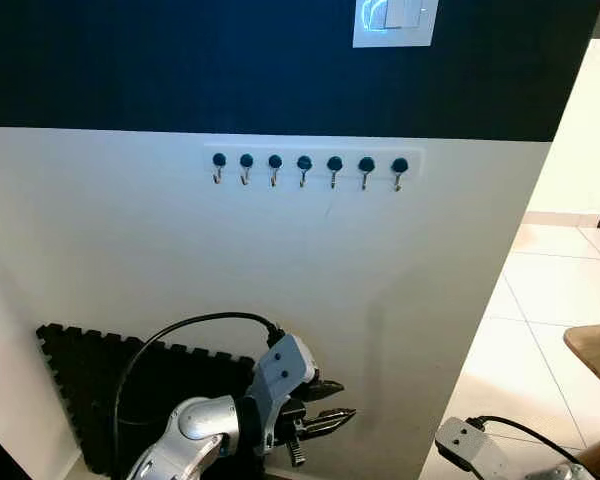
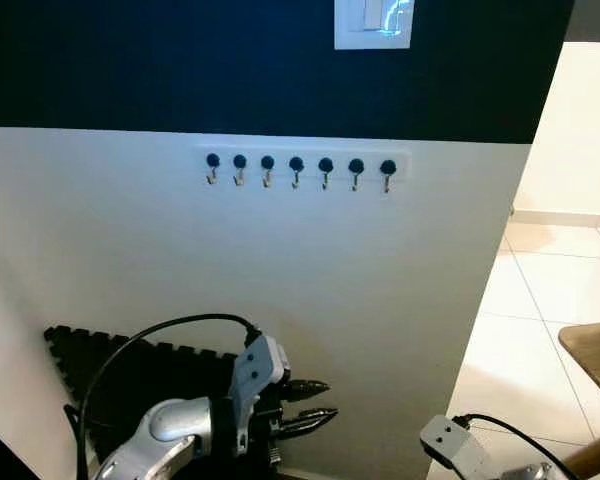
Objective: Hang keys on a hook
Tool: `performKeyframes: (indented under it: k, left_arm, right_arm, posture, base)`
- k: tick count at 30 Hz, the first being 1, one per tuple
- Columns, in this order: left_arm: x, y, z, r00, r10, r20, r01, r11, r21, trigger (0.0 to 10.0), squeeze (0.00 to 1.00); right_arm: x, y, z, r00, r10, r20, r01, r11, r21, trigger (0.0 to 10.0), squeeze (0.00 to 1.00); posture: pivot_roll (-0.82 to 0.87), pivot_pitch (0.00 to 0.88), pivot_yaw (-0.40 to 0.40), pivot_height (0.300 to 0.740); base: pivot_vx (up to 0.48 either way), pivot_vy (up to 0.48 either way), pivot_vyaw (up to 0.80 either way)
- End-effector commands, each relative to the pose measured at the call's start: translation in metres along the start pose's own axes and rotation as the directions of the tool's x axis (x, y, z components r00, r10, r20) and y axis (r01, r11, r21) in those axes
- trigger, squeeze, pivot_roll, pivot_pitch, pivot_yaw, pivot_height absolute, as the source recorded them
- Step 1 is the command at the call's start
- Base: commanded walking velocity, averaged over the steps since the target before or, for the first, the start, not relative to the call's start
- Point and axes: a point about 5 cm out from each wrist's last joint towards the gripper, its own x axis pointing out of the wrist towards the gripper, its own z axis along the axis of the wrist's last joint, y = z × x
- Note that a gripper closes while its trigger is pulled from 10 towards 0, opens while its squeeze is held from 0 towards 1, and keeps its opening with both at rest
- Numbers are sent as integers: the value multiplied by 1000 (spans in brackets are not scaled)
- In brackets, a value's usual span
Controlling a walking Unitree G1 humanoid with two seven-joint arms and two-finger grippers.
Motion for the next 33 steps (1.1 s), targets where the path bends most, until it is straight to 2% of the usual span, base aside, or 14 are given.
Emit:
performKeyframes:
  k: [1, 9, 15, 16, 17, 18, 19, 21, 24, 26, 27, 29, 30, 33]
  left_arm:
    - [-4, -1, -3, 1000, -10, -28, 10, 1000, 3, 10000, 0]
    - [-4, -2, -3, 999, -10, -31, 11, 1000, 4, 10000, 0]
    - [-4, -1, -3, 999, -9, -33, 9, 1000, 6, 10000, 0]
    - [-4, -1, -3, 999, -6, -33, 7, 1000, 8, 10000, 0]
    - [-3, 0, -3, 999, -4, -32, 4, 1000, 10, 10000, 0]
    - [-3, 0, -3, 999, -4, -32, 4, 1000, 10, 10000, 0]
    - [-3, 0, -3, 1000, -1, -31, 1, 1000, 12, 10000, 0]
    - [-2, 1, -2, 1000, 5, -27, -5, 1000, 13, 10000, 0]
    - [-2, 1, -2, 1000, 8, -24, -8, 1000, 12, 10000, 0]
    - [-3, 0, -3, 1000, 0, -26, 0, 1000, 12, 10000, 0]
    - [-3, 0, -3, 1000, 0, -26, 0, 1000, 12, 10000, 0]
    - [-3, 0, -3, 1000, -4, -26, 4, 1000, 16, 10000, 0]
    - [-3, 0, -3, 1000, -4, -26, 4, 1000, 16, 10000, 0]
    - [-2, 12, 10, 992, 99, 80, -100, 995, 12, 10000, 0]
  right_arm:
    - [-3, 0, 6, 1000, 6, 14, -5, 999, -34, 10000, 0]
    - [-5, -3, 9, 1000, -3, 25, 5, 999, -47, 10000, 0]
    - [-6, -15, 23, 988, -100, 121, 103, 995, -14, 10000, 0]
    - [-8, -28, 38, 944, -232, 233, 229, 973, 42, 10000, 0]
    - [-11, -33, 47, 911, -293, 291, 283, 956, 76, 10000, 0]
    - [-11, -33, 47, 911, -293, 291, 283, 956, 76, 10000, 0]
    - [-14, -35, 58, 870, -335, 361, 317, 942, 111, 10000, 0]
    - [-22, -36, 80, 754, -410, 513, 369, 911, 185, 10000, 0]
    - [-32, -32, 101, 594, -479, 646, 403, 872, 276, 10000, 0]
    - [-40, -19, 118, 464, -475, 748, 388, 868, 311, 10000, 0]
    - [-40, -19, 118, 464, -475, 748, 388, 868, 311, 10000, 0]
    - [-48, -5, 131, 352, -452, 820, 331, 879, 342, 10000, 0]
    - [-48, -5, 131, 352, -452, 820, 331, 879, 342, 10000, 0]
    - [-58, 15, 148, 206, -403, 892, 248, 903, 351, 10000, 0]
  posture:
    - [19, 83, 45, 740]
    - [21, 84, 44, 740]
    - [21, 82, 46, 740]
    - [19, 80, 44, 740]
    - [18, 81, 41, 740]
    - [18, 81, 41, 740]
    - [18, 80, 40, 740]
    - [16, 81, 39, 740]
    - [15, 83, 45, 740]
    - [19, 86, 55, 740]
    - [19, 86, 55, 740]
    - [21, 85, 57, 740]
    - [21, 85, 57, 740]
    - [23, 77, 57, 740]
  base:
    - [0, 0, 0]
    - [0, 0, 0]
    - [0, 0, 0]
    - [0, 0, 0]
    - [0, 0, 0]
    - [0, 0, 0]
    - [0, 0, 0]
    - [0, 0, 0]
    - [0, 0, 0]
    - [0, 0, 0]
    - [0, 0, 0]
    - [0, 0, 0]
    - [0, 0, 0]
    - [0, 0, 0]
